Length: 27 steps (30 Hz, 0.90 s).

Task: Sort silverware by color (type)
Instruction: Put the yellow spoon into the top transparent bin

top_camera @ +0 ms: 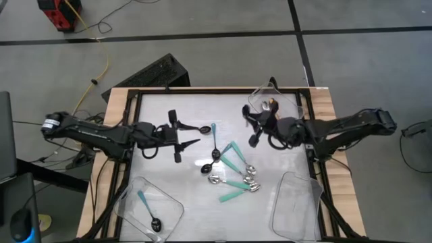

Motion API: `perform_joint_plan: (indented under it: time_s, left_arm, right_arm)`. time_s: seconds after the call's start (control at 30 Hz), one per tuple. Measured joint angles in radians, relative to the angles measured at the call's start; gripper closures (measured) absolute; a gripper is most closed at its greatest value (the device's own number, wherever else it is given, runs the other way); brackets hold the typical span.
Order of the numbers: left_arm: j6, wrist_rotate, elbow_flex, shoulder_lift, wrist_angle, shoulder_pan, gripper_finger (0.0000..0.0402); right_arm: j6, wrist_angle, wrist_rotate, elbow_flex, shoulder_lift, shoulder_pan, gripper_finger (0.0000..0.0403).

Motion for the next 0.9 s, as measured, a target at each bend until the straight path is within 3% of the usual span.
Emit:
perform_joint_plan:
  time_s: [0.4, 0.63, 0.9]
  left_arm:
    - [-0.043, -0.017, 0.000, -0.095, -0.147, 0.000, 0.0219]
    - [-0.054, -0.017, 0.000, -0.092, -0.187, 0.000, 0.0219]
    - [-0.060, -0.018, 0.000, -0.092, -0.201, 0.000, 0.0219]
  right_arm:
    - [0.142, -0.288, 0.041, 0.000, -0.033, -0.262, 0.0350]
    - [0.338, -0.533, 0.036, 0.000, 0.032, -0.433, 0.0350]
    - [0.379, -0.590, 0.011, 0.000, 0.183, -0.520, 0.0350]
